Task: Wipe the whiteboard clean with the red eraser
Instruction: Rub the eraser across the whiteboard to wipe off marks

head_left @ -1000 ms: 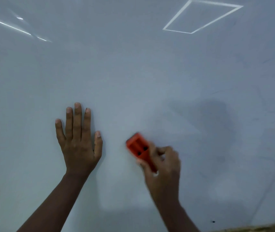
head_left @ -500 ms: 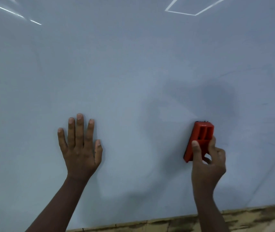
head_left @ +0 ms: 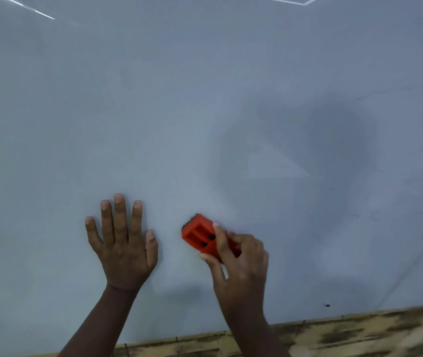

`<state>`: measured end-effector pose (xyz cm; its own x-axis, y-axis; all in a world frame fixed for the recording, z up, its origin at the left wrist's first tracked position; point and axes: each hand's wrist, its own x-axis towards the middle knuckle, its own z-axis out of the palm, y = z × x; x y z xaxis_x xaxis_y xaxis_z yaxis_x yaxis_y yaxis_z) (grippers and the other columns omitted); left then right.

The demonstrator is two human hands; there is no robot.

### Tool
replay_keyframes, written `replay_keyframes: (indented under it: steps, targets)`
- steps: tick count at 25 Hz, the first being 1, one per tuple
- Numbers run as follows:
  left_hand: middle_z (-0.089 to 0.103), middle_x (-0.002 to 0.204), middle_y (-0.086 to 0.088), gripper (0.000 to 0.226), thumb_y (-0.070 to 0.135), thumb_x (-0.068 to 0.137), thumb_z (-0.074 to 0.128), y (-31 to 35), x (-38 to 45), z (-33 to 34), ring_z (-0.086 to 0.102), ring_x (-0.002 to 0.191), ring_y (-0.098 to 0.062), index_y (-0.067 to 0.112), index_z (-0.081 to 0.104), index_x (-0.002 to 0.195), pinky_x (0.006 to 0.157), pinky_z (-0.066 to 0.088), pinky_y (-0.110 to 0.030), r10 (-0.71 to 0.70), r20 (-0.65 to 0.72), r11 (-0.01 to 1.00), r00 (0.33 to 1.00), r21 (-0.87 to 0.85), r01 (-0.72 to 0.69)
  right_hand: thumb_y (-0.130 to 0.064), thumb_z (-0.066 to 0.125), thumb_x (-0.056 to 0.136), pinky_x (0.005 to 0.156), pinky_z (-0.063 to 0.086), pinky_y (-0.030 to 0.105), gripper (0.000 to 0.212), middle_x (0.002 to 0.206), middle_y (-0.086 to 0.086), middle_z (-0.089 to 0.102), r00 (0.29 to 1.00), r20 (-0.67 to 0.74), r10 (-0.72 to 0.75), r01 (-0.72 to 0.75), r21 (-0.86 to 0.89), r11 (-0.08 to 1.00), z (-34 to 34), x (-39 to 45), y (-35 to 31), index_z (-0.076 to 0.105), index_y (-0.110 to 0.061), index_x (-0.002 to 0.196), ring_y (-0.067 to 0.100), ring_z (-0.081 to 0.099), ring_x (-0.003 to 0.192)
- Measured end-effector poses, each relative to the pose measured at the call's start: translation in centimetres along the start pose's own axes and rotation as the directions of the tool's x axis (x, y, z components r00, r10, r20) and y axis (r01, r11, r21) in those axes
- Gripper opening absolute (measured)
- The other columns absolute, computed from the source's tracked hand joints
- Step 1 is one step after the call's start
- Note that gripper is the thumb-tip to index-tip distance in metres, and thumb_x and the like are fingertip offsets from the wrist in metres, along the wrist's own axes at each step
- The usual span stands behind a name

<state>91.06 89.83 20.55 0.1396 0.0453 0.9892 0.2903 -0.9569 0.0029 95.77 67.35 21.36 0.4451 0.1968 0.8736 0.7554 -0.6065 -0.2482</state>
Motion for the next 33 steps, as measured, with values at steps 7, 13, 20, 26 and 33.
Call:
replay_keyframes:
  steps: [7, 13, 20, 26, 33]
  targets:
    - [0.006, 0.178, -0.01, 0.067, 0.033, 0.107, 0.039, -0.3, -0.6, -0.3, 0.007, 0.165, -0.031, 0.013, 0.022, 0.169, 0.131, 0.005, -0.059, 0.009, 0.013, 1.0, 1.0, -0.011, -0.009, -0.039, 0.076, 0.094, 0.073, 0.055, 0.039, 0.052, 0.106, 0.005, 0.059, 0.964, -0.084, 0.251, -0.242, 0.1, 0.965, -1.8, -1.5, 5.2, 0.065, -0.016, 0.14, 0.024, 0.06, 0.091]
    - [0.0, 0.179, -0.006, 0.067, 0.037, 0.11, 0.04, -0.8, -2.3, -0.8, 0.001, 0.165, -0.027, 0.02, 0.016, 0.17, 0.132, 0.002, -0.054, 0.006, 0.083, 1.0, 0.997, -0.007, -0.005, -0.041, 0.076, 0.087, 0.076, 0.056, 0.012, 0.052, 0.107, 0.001, 0.067, 0.63, -0.029, 0.776, -0.673, 0.479, 0.564, -2.5, -5.0, 7.1, 0.067, -0.014, 0.13, 0.02, 0.068, 0.105]
    - [-0.004, 0.179, -0.006, 0.069, 0.039, 0.11, 0.041, -0.9, -4.5, -1.0, -0.002, 0.165, -0.028, 0.022, 0.012, 0.171, 0.132, 0.0, -0.055, -0.008, 0.13, 1.0, 0.992, -0.017, 0.01, -0.061, 0.079, 0.078, 0.067, 0.061, 0.025, 0.049, 0.1, -0.016, 0.067, 0.747, 0.163, 0.645, -0.661, 0.285, 0.694, 1.8, -8.6, 0.5, 0.064, -0.028, 0.111, -0.002, 0.069, 0.088]
    - [-0.011, 0.178, -0.004, 0.07, 0.035, 0.11, 0.042, 0.9, -6.1, -1.0, -0.009, 0.164, -0.027, 0.021, 0.009, 0.17, 0.131, -0.003, -0.056, -0.107, 0.179, 0.992, 0.978, -0.048, 0.118, -0.07, 0.071, 0.084, 0.063, 0.047, 0.026, 0.052, 0.094, -0.01, 0.065, 0.825, 0.375, 0.423, -0.453, -0.01, 0.892, 5.1, -12.1, -2.8, 0.062, -0.023, 0.106, 0.011, 0.064, 0.075]
    - [0.006, 0.178, -0.01, 0.076, 0.039, 0.106, 0.059, -3.0, -9.5, -2.5, 0.005, 0.165, -0.029, 0.017, 0.022, 0.169, 0.133, 0.008, -0.051, 0.095, 0.238, 0.995, 0.967, -0.056, -0.084, -0.048, 0.082, 0.086, 0.075, 0.061, 0.035, 0.023, 0.087, -0.018, 0.072, 0.61, 0.225, 0.76, -0.792, 0.164, 0.587, 2.2, -12.5, 2.6, 0.07, -0.034, 0.1, 0.006, 0.072, 0.084]
